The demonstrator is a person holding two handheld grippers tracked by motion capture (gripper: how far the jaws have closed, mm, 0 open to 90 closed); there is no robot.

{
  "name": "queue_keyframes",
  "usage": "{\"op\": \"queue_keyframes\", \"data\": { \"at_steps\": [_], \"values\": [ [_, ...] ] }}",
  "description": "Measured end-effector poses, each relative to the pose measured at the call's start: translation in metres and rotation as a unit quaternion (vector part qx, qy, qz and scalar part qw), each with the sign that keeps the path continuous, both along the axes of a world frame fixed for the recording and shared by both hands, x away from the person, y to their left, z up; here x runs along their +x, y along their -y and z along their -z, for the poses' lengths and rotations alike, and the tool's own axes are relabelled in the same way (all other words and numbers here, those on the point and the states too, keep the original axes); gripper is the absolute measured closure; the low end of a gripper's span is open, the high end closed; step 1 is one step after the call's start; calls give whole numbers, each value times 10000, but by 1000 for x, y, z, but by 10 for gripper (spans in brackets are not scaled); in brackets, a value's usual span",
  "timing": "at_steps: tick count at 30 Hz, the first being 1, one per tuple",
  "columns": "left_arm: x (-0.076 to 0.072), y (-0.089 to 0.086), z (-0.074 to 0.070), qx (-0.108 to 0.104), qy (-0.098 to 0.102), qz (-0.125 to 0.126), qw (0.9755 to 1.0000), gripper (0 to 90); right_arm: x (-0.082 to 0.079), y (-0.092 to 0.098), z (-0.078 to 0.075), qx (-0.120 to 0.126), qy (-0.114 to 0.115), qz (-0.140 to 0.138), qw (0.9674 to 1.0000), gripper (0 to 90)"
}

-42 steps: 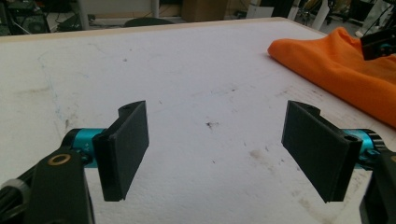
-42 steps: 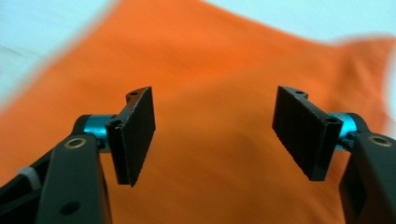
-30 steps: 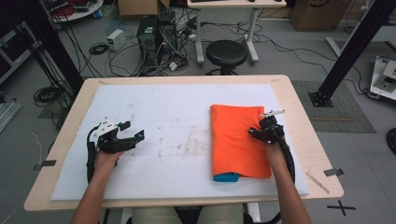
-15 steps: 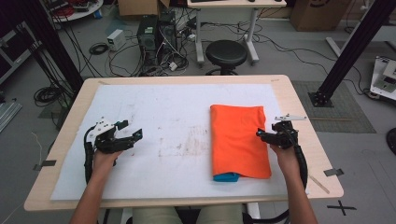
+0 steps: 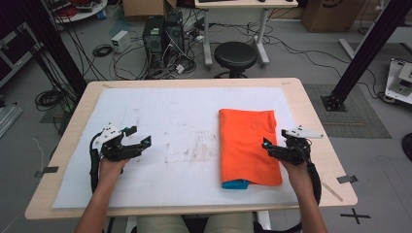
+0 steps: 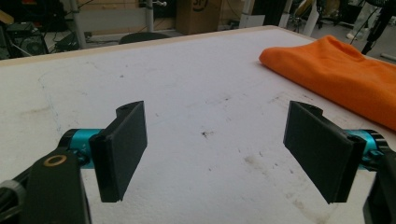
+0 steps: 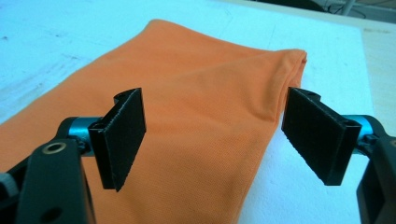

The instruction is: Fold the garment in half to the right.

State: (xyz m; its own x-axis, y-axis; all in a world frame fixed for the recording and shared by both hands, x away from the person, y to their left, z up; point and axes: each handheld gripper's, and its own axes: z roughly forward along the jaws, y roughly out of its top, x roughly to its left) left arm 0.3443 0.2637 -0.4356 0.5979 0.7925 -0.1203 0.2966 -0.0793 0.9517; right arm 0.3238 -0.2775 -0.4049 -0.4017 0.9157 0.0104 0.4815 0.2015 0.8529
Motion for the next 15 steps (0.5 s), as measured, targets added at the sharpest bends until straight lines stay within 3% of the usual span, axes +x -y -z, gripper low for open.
{"op": "queue_keyframes", "data": {
  "at_steps": [5, 15],
  "values": [
    [-2, 2, 0, -1, 55, 7, 10000, 216, -10, 0, 1, 36, 222, 4, 9997, 220],
    [-4, 4, 2, -39, 47, 59, 10000, 216, -17, -3, -1, -2, 400, -65, 9992, 220]
  ]
}}
